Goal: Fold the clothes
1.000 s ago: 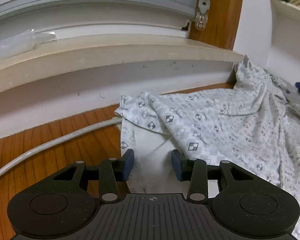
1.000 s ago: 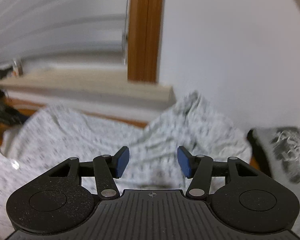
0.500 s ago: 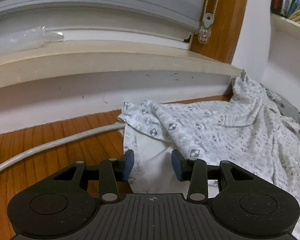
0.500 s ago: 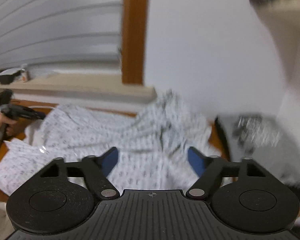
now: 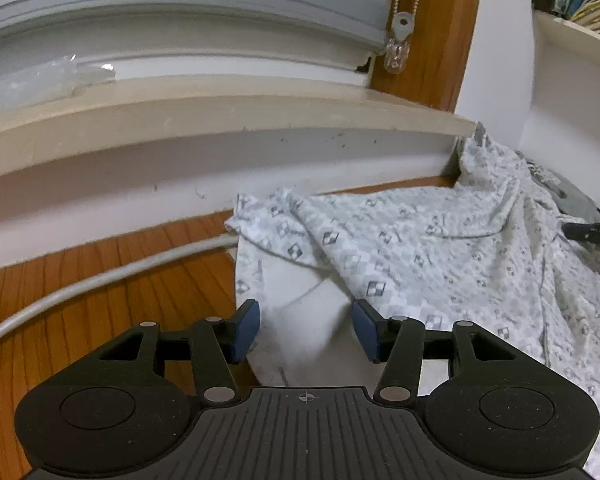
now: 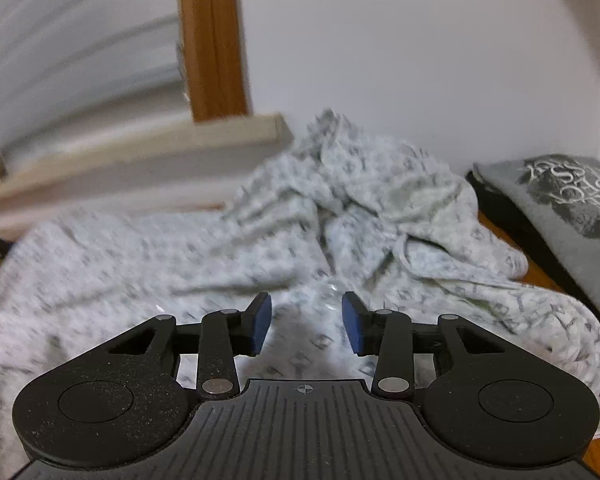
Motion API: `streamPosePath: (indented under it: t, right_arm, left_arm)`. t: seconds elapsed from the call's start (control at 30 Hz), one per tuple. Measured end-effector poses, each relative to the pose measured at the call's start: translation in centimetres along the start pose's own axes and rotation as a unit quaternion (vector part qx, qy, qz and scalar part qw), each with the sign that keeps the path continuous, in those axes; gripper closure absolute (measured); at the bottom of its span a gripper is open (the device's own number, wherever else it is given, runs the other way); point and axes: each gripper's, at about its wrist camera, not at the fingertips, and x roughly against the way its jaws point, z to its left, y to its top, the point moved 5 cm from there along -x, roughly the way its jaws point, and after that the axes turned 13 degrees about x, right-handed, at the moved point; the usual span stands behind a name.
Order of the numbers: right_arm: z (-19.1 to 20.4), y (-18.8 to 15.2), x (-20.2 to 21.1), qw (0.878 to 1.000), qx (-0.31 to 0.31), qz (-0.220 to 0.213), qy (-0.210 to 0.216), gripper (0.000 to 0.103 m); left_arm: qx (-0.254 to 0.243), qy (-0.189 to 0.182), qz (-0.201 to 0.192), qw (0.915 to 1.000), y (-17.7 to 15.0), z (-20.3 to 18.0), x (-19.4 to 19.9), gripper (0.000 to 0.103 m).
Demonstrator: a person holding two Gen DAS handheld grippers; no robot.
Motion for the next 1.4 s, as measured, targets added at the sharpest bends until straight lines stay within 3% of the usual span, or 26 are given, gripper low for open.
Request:
streamPosePath:
  t: [0.2,0.37,0.53,0.67,0.83,0.97,1.03,1.07,1.1,1.23,1.4]
  right_arm:
    - [-1.3,-0.6,-1.2,0.998,-0.044,0.023,0.026,0.060]
    - [-1.8,-0.6,-1.4,0.998,-0.039,0.027,0.029,0.060]
    - [-2.3,-0.7,-1.4,0.998,-0.046,0.026,0.037,0.060]
    - [-2.4,-0.7,-1.3,0.997,-0.054,0.023,0.040,0.060]
    - [-1.6,-0.5,-1.4,0.999,-0.028,0.032,0.023,0.059]
    - [-1.5,-0.5,-1.4,0.999,-0.028,0.032,0.023,0.059]
    - [-1.6,-0.6,-1.4,0.999,-0.033,0.030,0.026,0.059]
    - [-1.7,-0.6,-1.4,0.999,-0.035,0.027,0.028,0.059]
    - [-1.8,-0.6,-1.4,0.998,-0.039,0.026,0.029,0.059]
    - [-2.1,-0.8,-1.4,0.998,-0.049,0.022,0.035,0.059]
    - [-2.2,-0.9,-1.4,0.998,-0.051,0.021,0.037,0.059]
  left_arm:
    - [-0.009,0.014,0.006,0.9998,-0.3,-0.4,0.0,0.041]
    - [-0.039,0.032,0.012,0.9986,-0.9,-1.8,0.0,0.037]
    - [-0.034,0.045,0.004,0.9984,-1.4,-1.9,2.6,0.038]
    - [0.003,0.033,0.005,0.9995,-3.2,-2.0,5.5,0.049]
    - [0.029,0.007,0.019,0.9994,-5.5,-3.0,7.0,0.049]
    - [0.018,-0.006,0.031,0.9993,-5.7,-4.4,5.8,0.049]
    - [0.011,-0.012,0.037,0.9992,-5.5,-5.2,5.2,0.060]
    - [0.009,-0.011,0.038,0.9992,-5.7,-5.3,5.0,0.087]
    - [0.007,-0.008,0.038,0.9992,-5.9,-5.5,4.9,0.102]
    - [0.002,0.012,0.033,0.9994,-6.2,-4.9,6.9,0.103]
    - [0.030,0.036,0.030,0.9985,-6.8,-2.0,10.5,0.103]
